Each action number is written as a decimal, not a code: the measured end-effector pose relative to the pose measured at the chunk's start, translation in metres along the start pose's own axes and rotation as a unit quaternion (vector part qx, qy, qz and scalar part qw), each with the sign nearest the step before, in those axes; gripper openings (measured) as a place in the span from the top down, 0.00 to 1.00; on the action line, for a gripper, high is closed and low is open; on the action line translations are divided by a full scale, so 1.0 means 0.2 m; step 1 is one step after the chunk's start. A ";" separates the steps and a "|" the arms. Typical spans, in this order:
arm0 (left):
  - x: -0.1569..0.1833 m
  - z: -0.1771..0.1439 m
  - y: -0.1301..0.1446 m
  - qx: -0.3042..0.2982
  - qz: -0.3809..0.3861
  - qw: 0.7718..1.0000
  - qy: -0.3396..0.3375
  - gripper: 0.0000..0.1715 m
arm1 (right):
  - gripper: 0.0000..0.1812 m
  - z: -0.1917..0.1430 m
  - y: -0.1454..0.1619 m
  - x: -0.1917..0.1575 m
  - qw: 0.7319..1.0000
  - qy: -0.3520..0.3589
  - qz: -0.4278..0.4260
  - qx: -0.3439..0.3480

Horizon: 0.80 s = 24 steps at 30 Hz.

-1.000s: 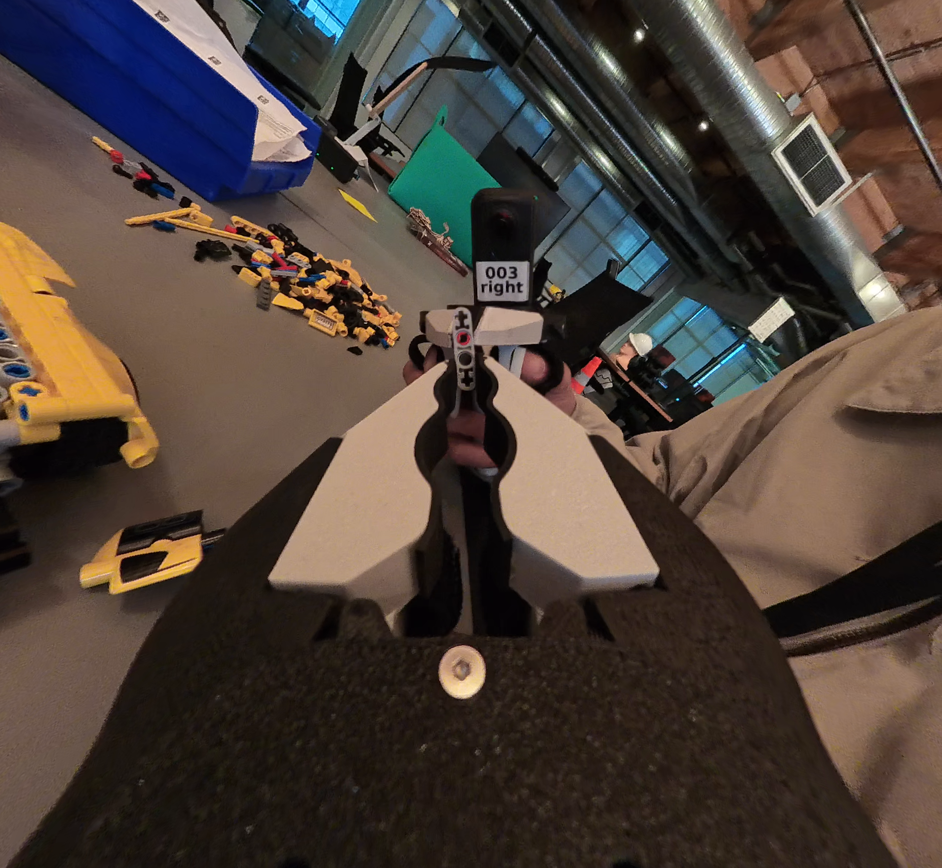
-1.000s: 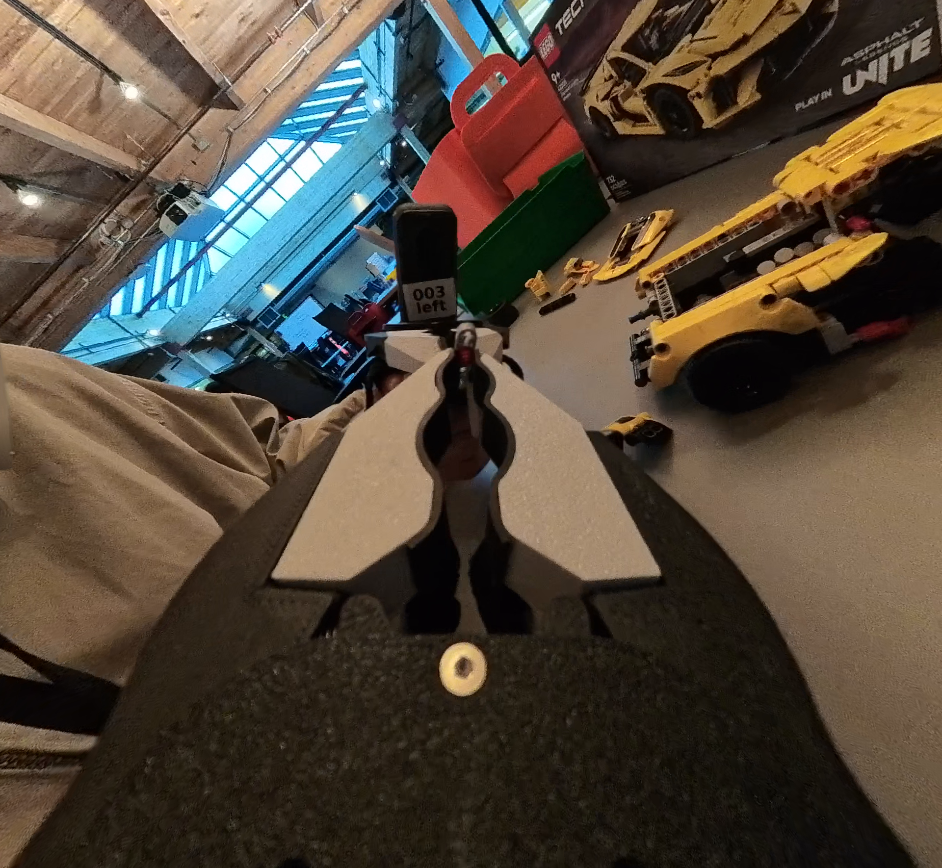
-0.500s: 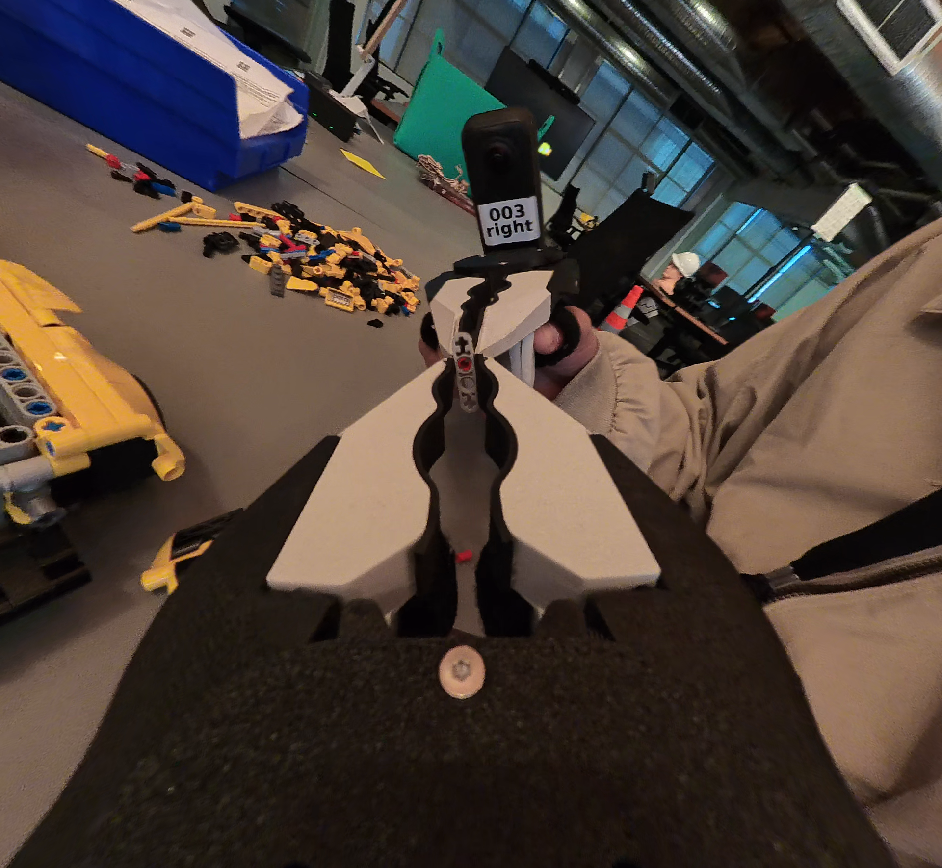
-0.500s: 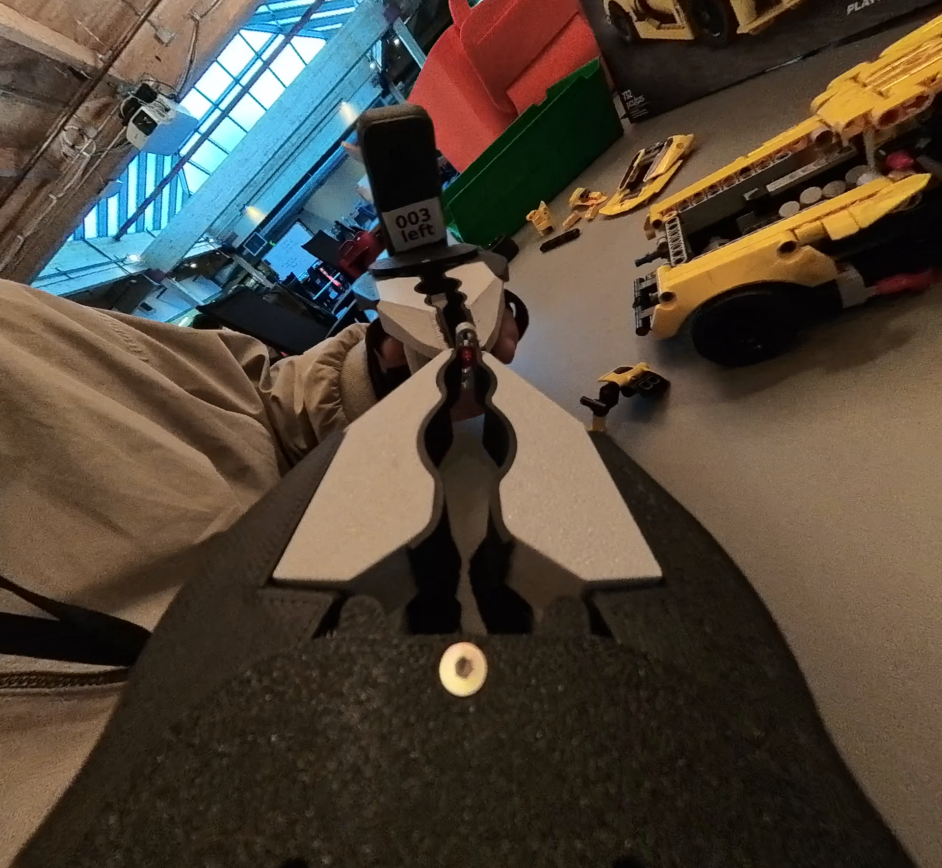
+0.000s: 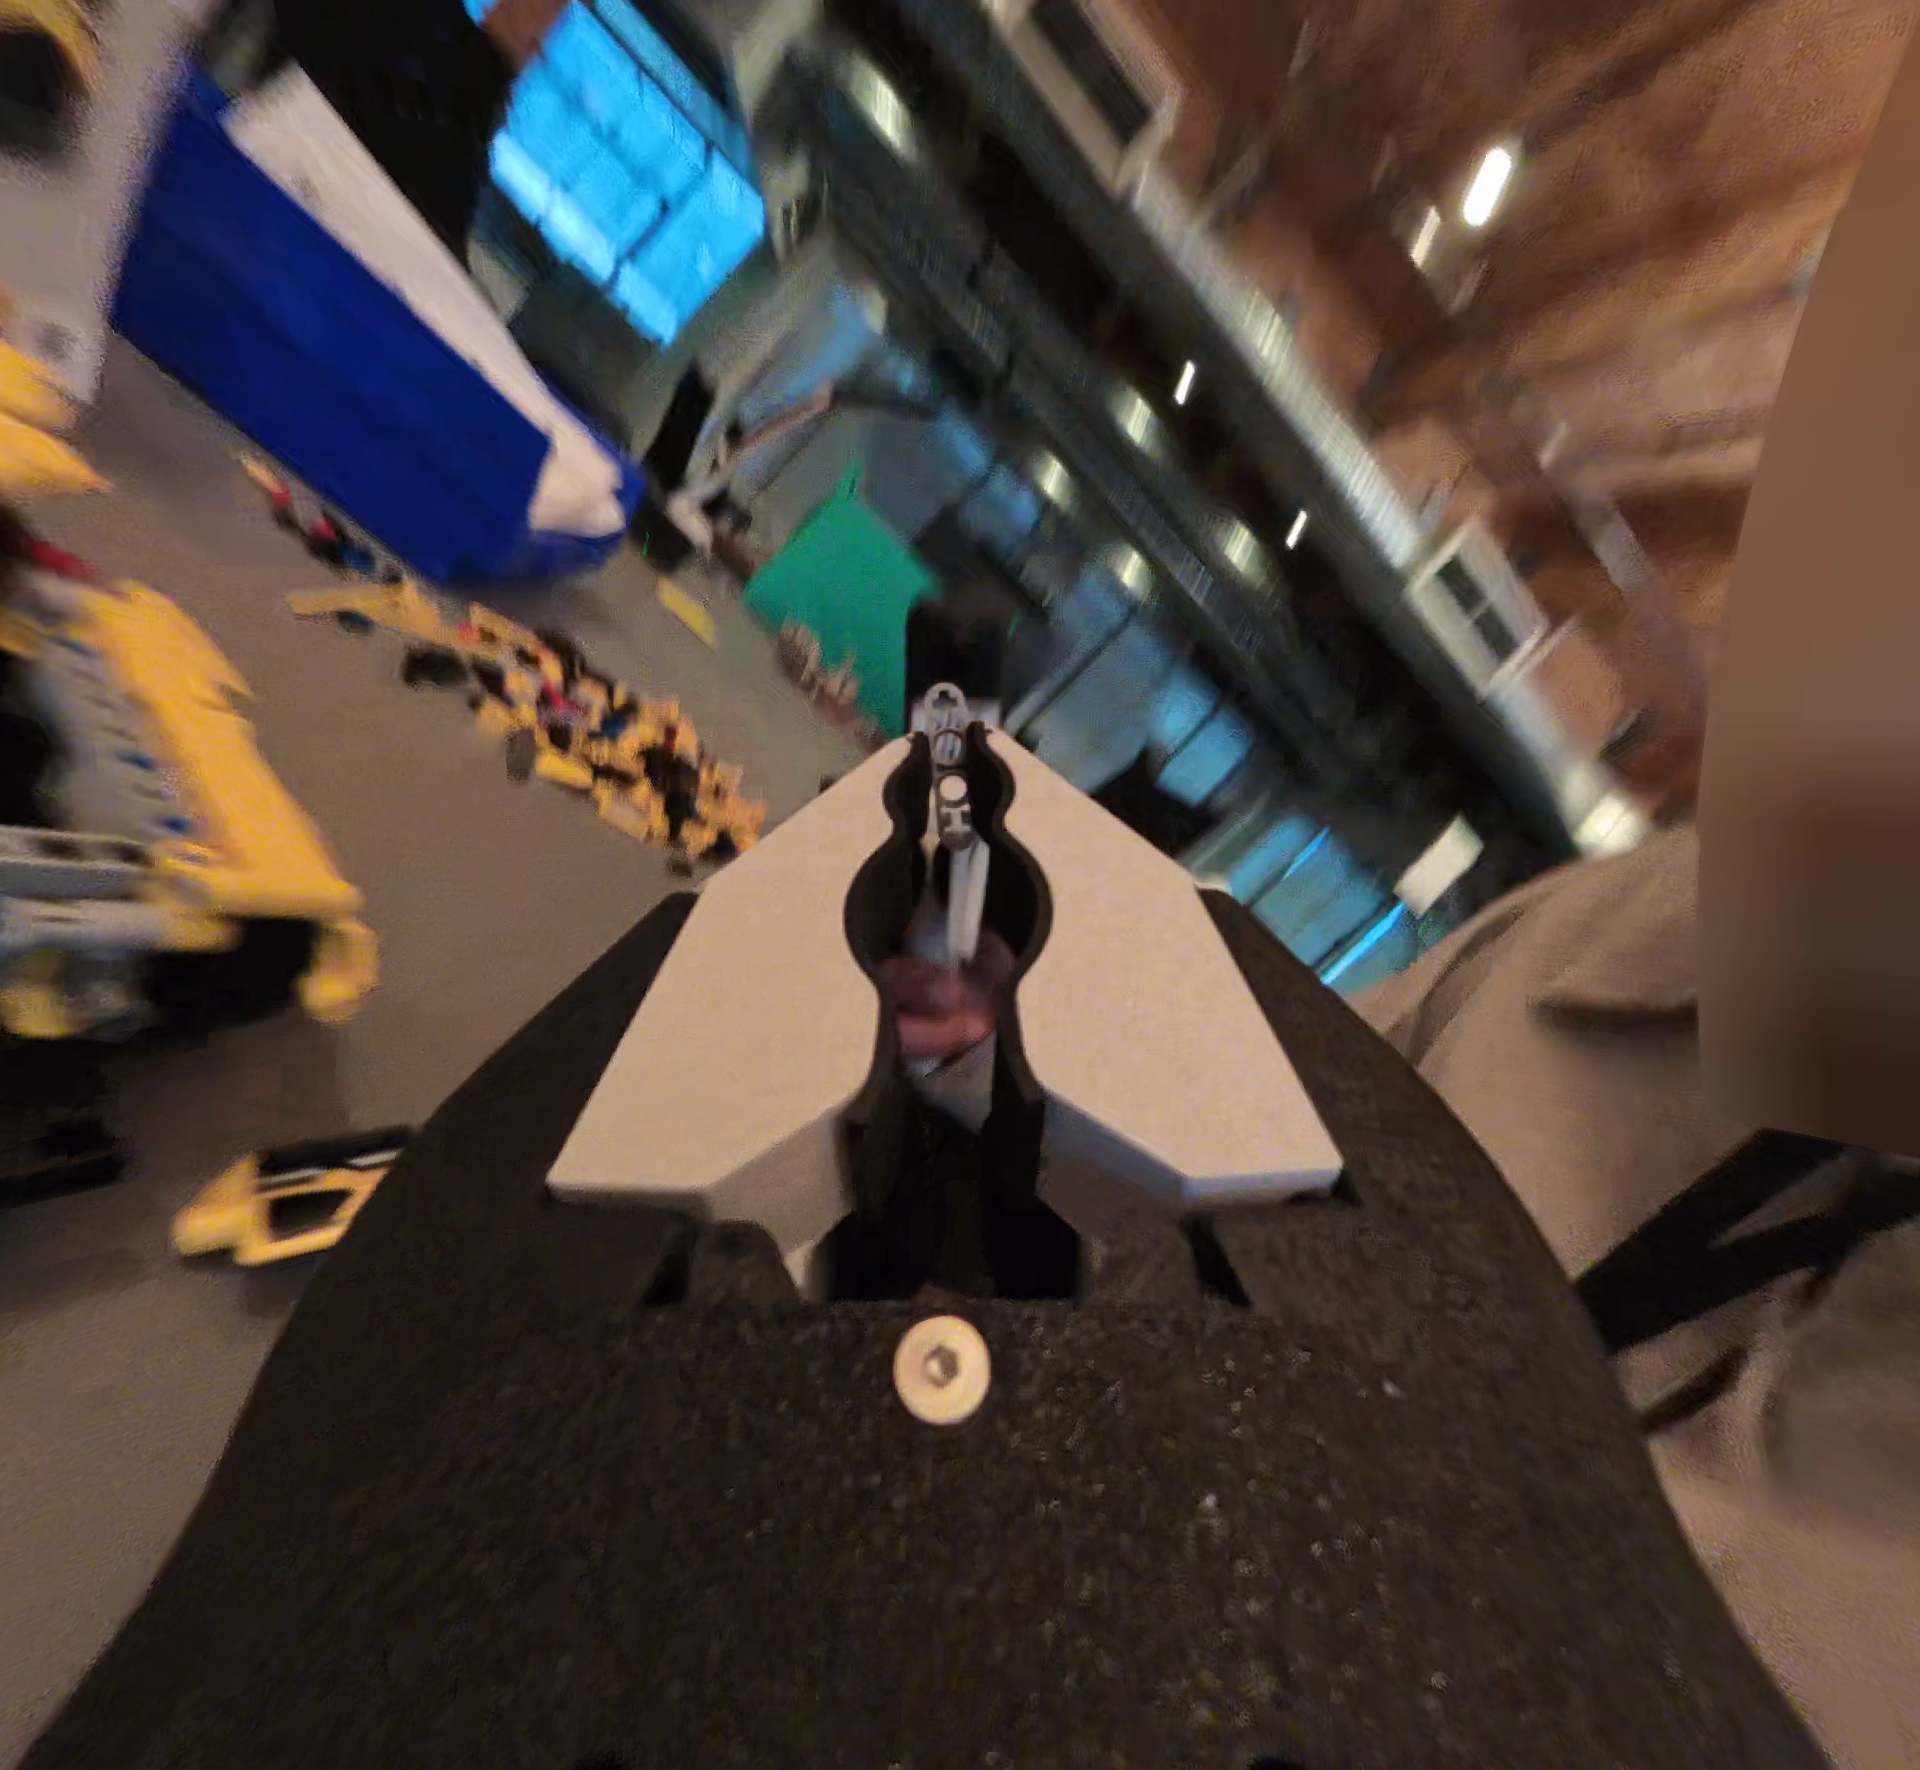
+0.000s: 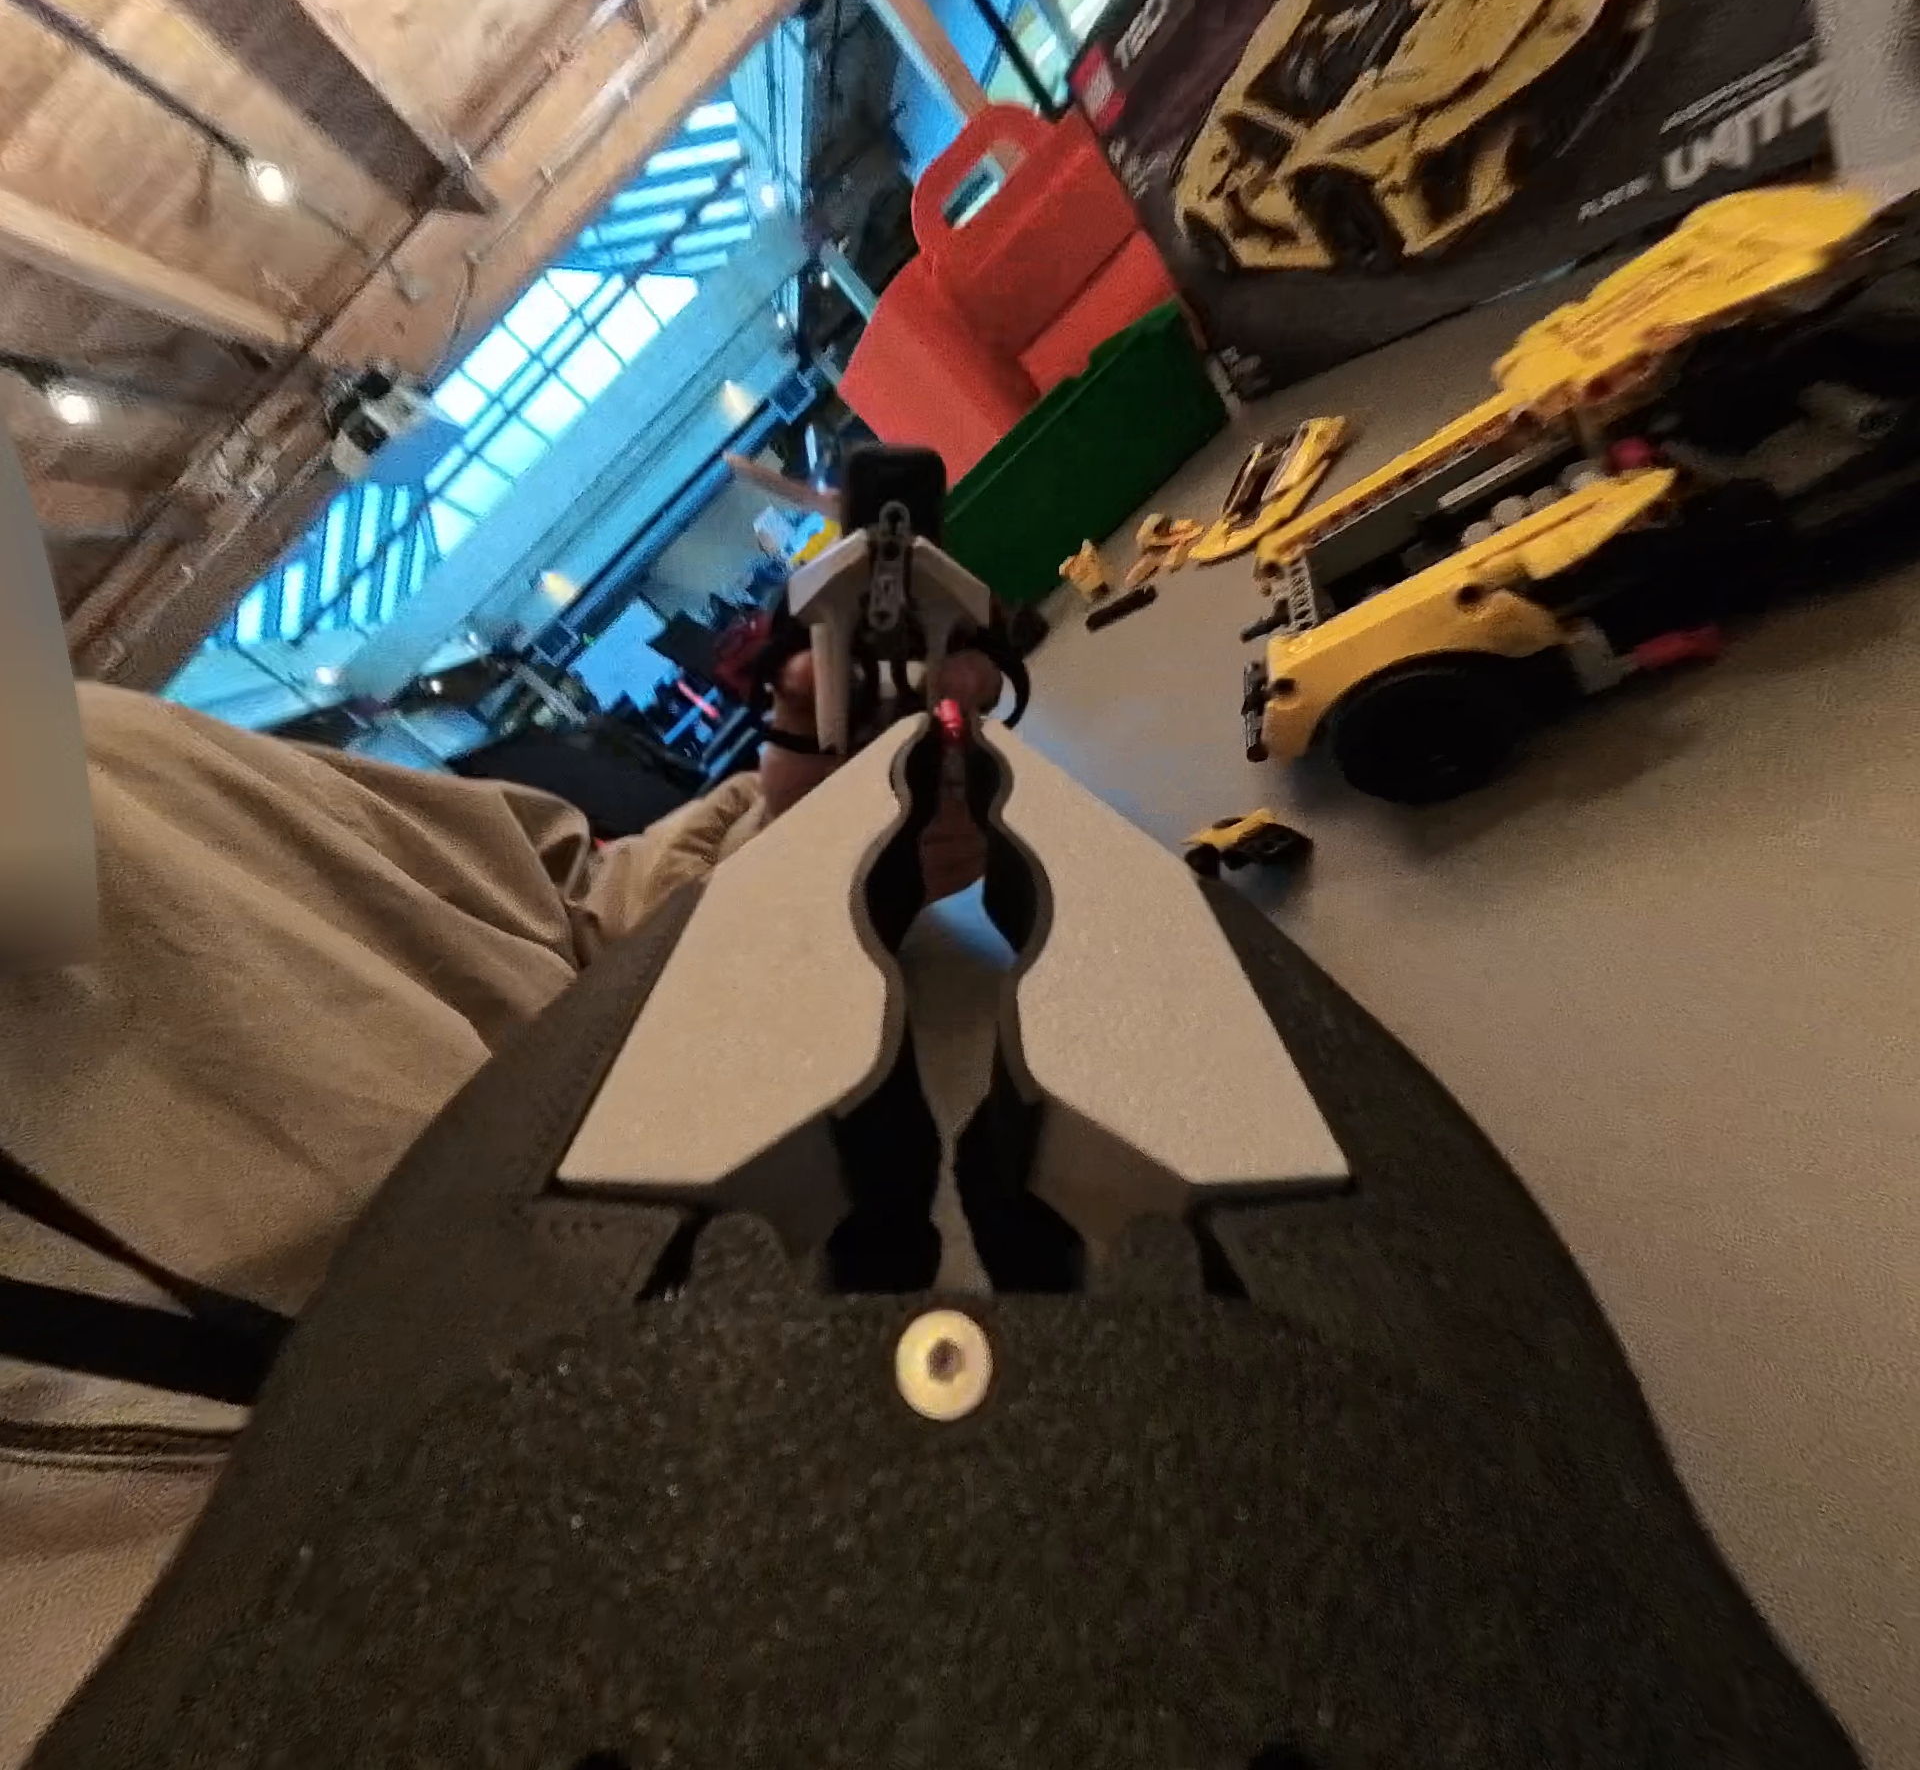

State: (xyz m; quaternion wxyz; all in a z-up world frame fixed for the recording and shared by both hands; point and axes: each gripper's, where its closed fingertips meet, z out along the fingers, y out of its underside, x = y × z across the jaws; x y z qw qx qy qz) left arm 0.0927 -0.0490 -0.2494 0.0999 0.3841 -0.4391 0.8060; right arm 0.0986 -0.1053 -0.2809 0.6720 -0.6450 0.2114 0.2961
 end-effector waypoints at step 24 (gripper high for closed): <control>-0.07 0.10 0.37 -0.179 -0.010 0.983 -0.029 0.97 | 0.68 -0.11 0.09 0.02 0.903 0.127 -0.387 -0.138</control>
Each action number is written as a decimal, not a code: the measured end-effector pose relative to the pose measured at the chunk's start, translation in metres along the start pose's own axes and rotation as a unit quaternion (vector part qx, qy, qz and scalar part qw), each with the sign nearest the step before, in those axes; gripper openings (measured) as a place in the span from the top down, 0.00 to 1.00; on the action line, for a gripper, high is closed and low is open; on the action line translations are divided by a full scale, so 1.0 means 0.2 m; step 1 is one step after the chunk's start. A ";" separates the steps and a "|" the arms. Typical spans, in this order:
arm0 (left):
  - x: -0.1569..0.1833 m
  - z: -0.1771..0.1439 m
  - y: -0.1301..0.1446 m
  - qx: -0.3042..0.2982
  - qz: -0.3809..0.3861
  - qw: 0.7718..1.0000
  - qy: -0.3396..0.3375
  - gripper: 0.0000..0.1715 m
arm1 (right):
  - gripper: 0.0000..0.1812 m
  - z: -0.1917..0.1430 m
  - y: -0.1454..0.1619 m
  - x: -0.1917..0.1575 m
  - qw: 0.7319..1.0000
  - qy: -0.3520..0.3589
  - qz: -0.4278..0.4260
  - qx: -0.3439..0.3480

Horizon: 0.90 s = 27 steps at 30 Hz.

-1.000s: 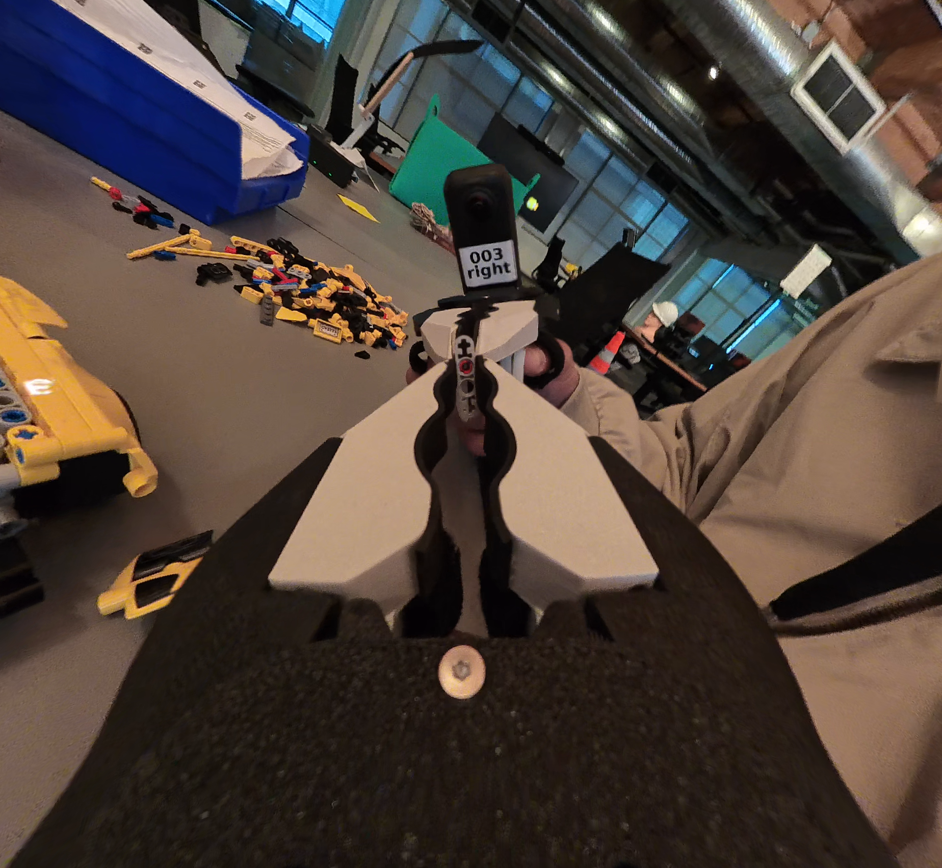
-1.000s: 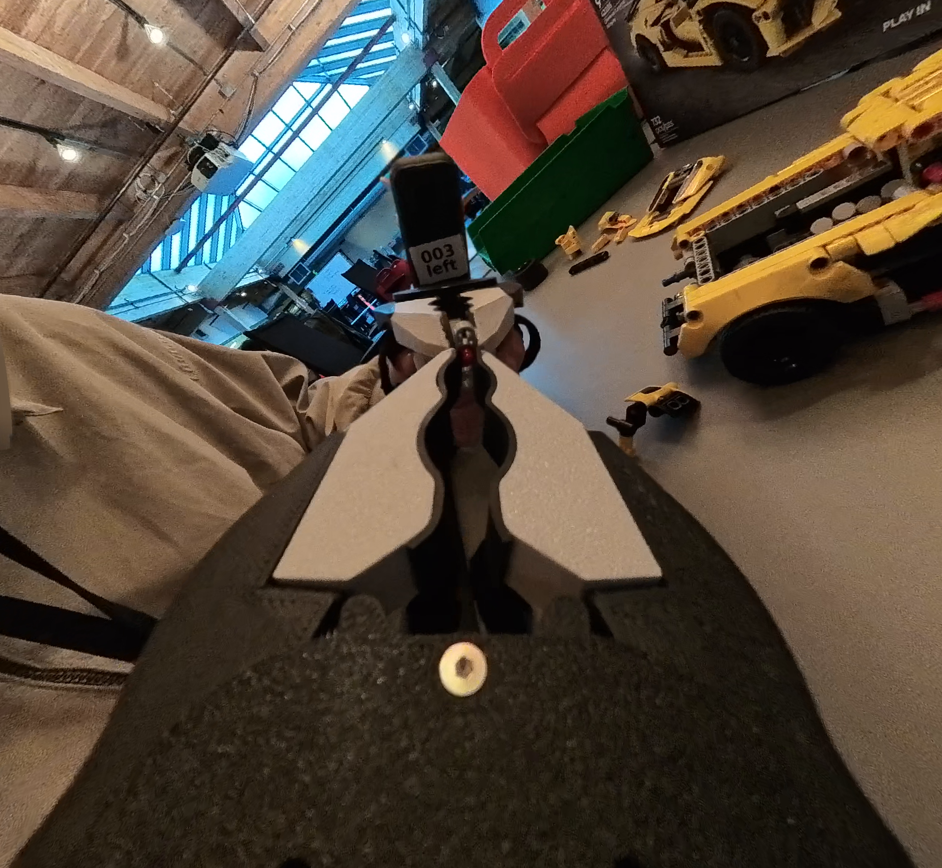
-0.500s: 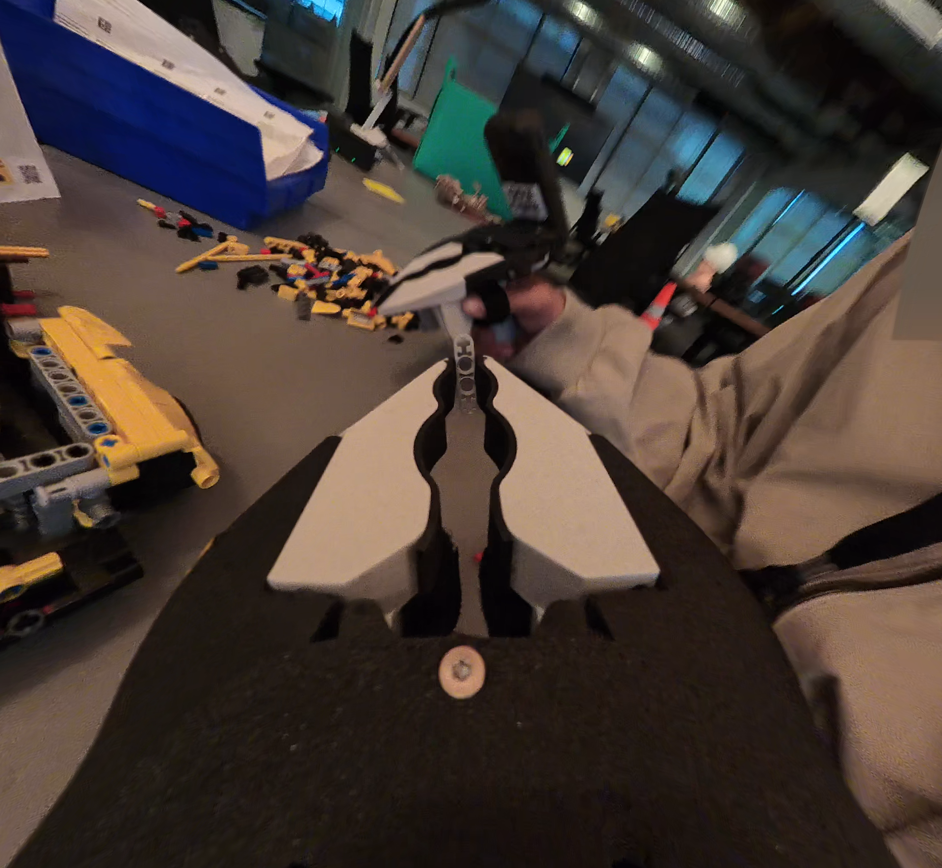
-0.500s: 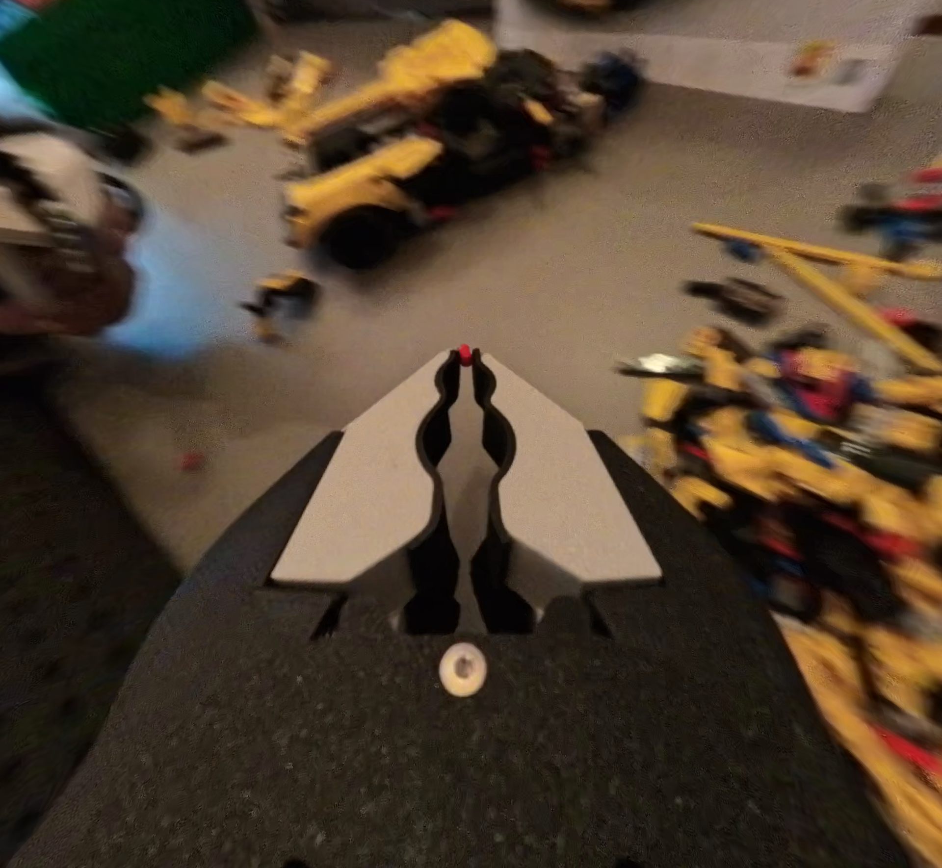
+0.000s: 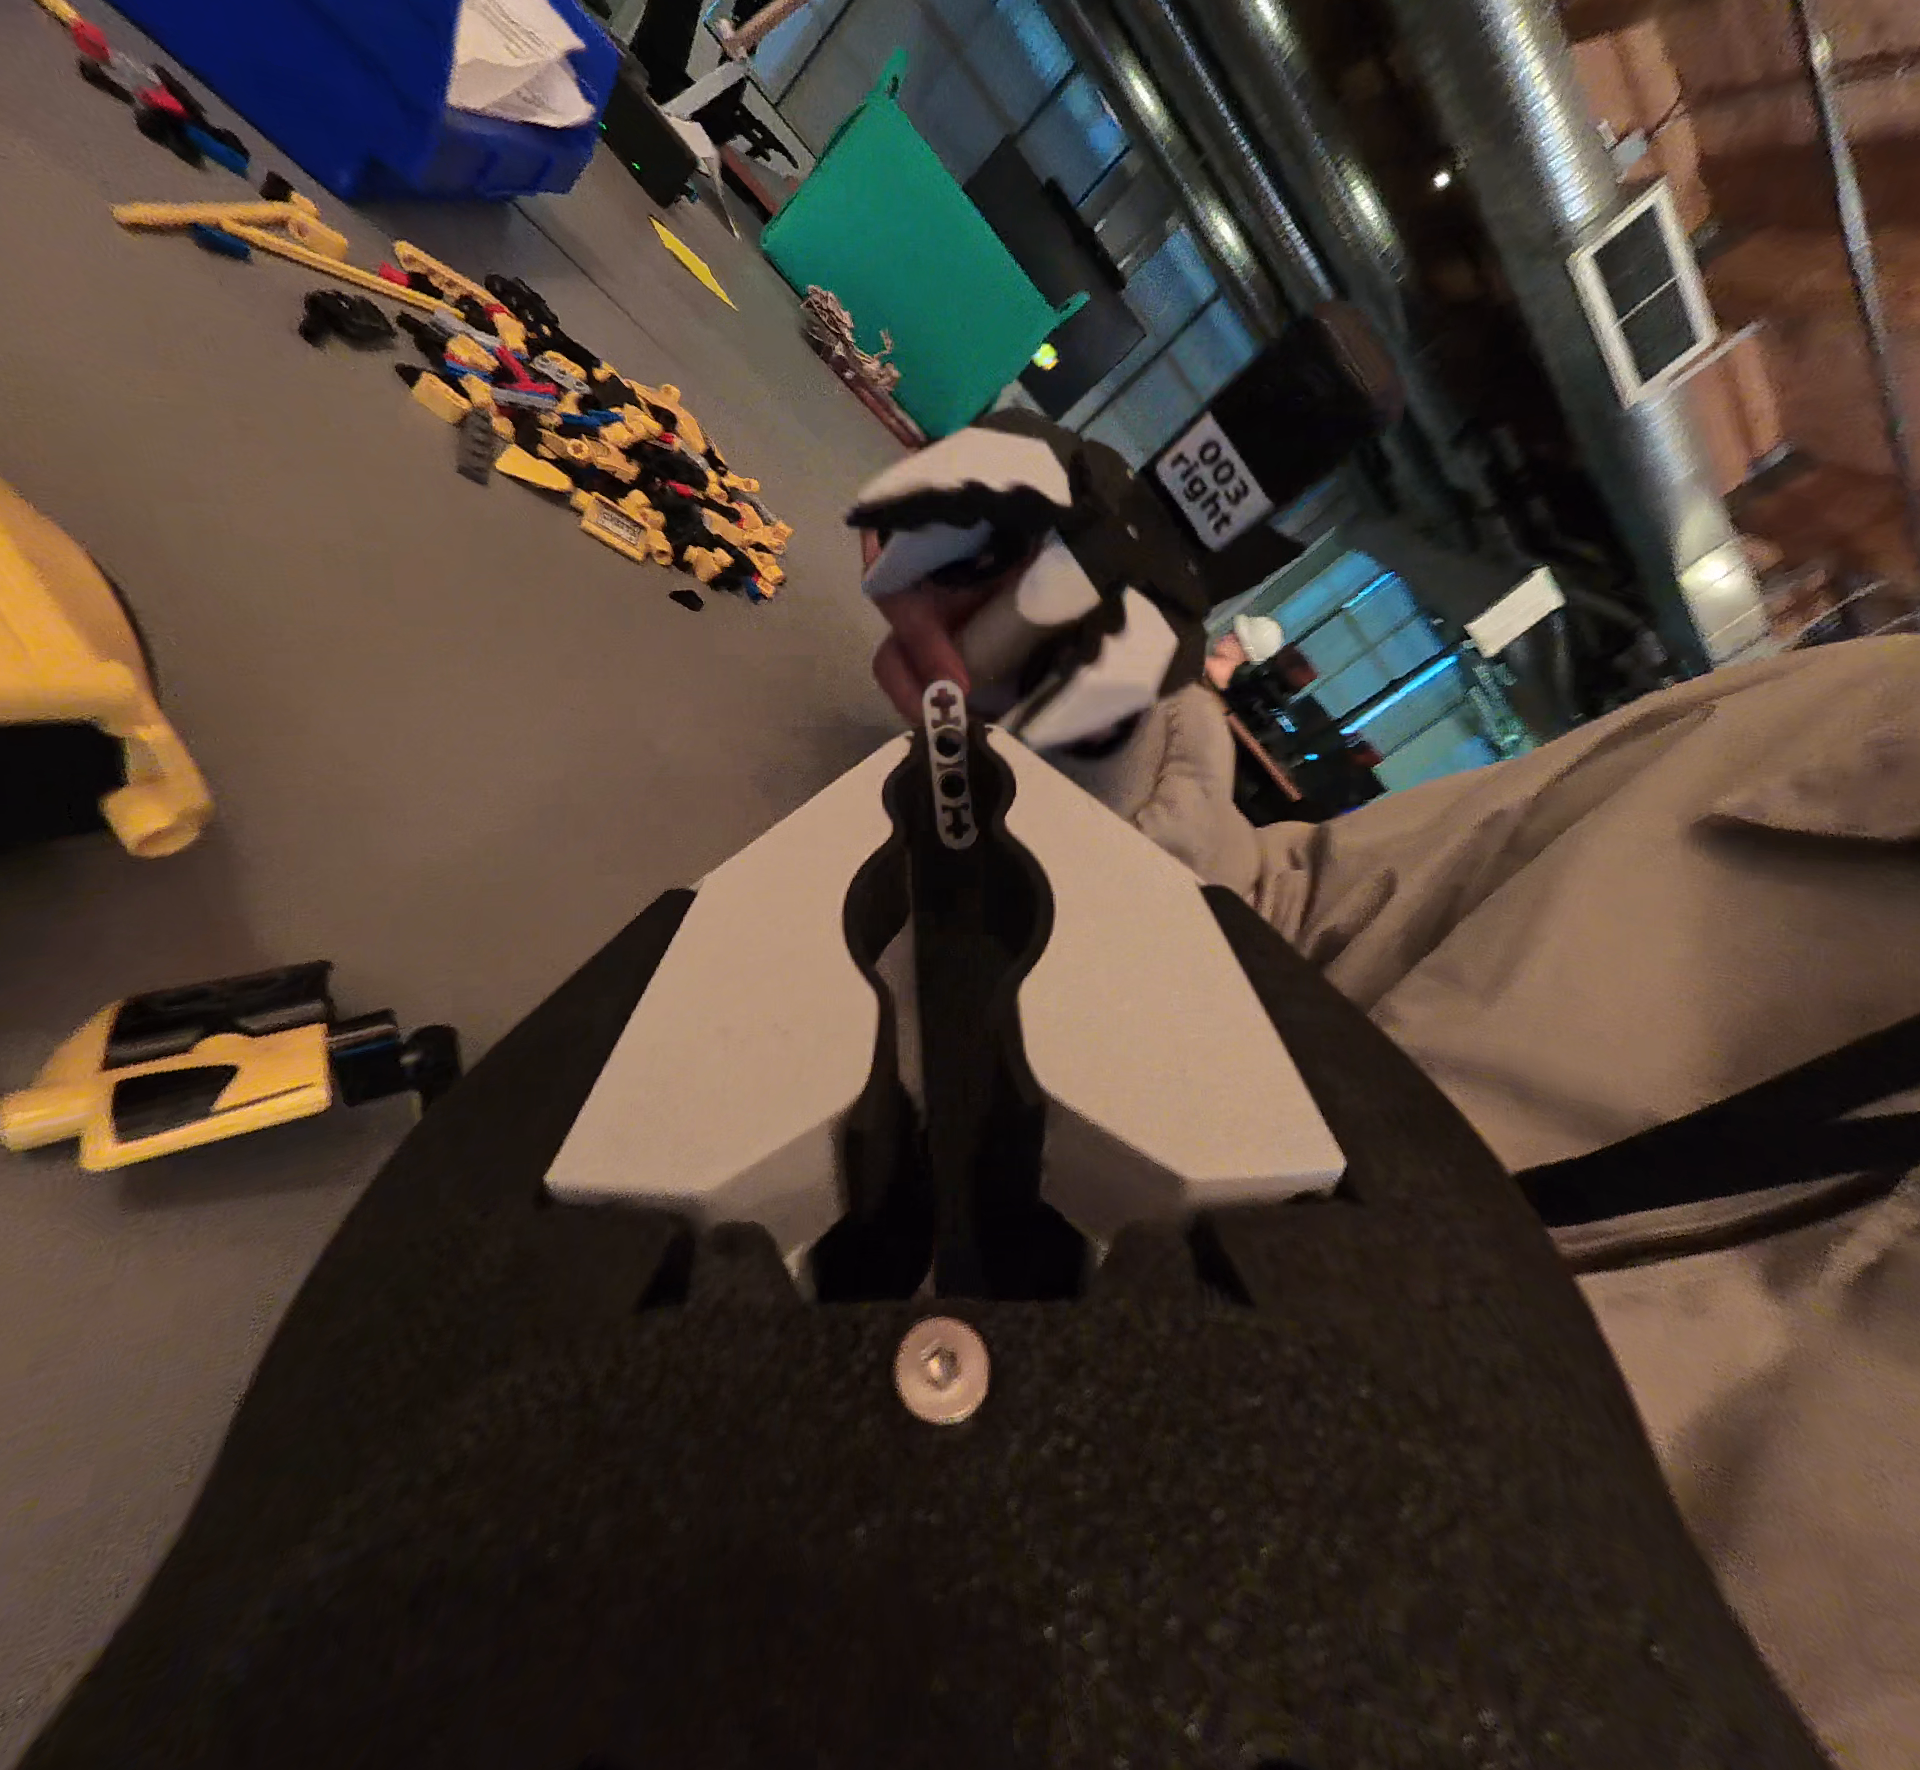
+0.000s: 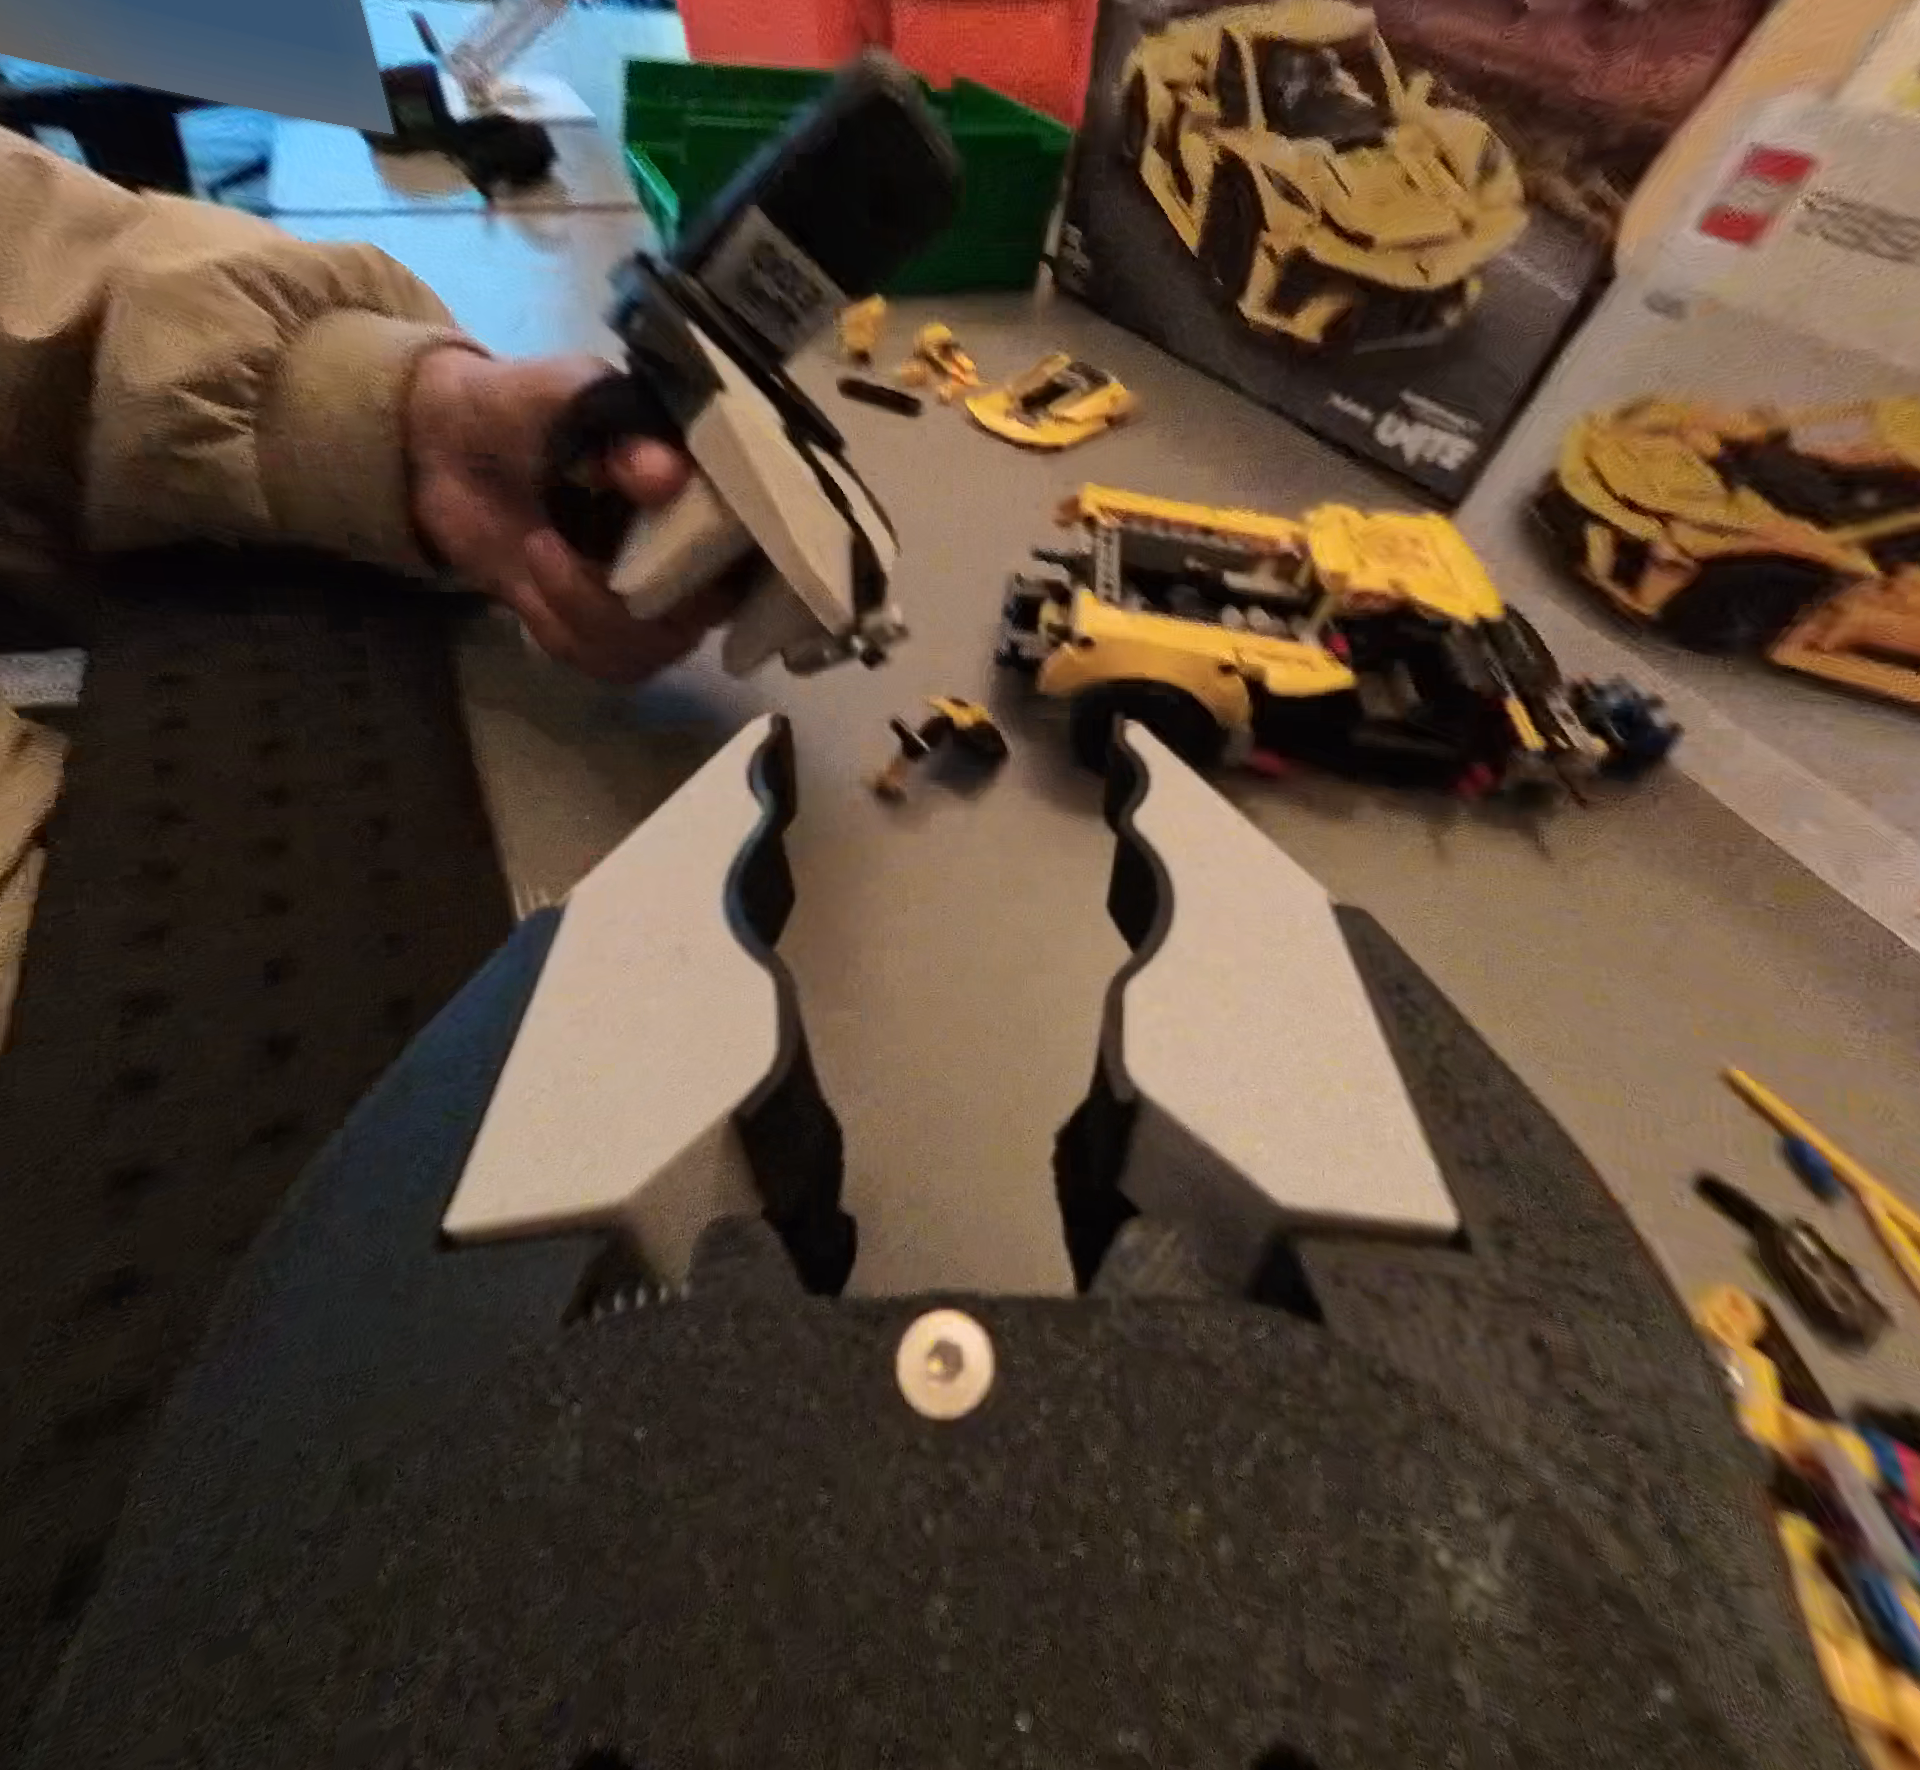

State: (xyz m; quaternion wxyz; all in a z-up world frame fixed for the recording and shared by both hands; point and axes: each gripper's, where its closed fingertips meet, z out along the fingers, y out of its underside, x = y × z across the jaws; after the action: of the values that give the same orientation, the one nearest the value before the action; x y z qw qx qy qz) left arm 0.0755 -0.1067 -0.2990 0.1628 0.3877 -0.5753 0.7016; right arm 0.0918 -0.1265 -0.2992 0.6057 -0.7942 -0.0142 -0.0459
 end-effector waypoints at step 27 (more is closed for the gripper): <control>-0.01 0.00 0.01 0.021 -0.141 0.989 0.049 0.97 | 0.83 0.20 0.00 -0.11 0.985 0.077 -0.153 -0.010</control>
State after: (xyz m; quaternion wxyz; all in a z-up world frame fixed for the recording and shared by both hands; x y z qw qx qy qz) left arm 0.0753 -0.1077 -0.3025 0.2800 0.4329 -0.4917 0.7017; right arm 0.0728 -0.0872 -0.3123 0.5828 -0.7830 -0.0883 -0.1988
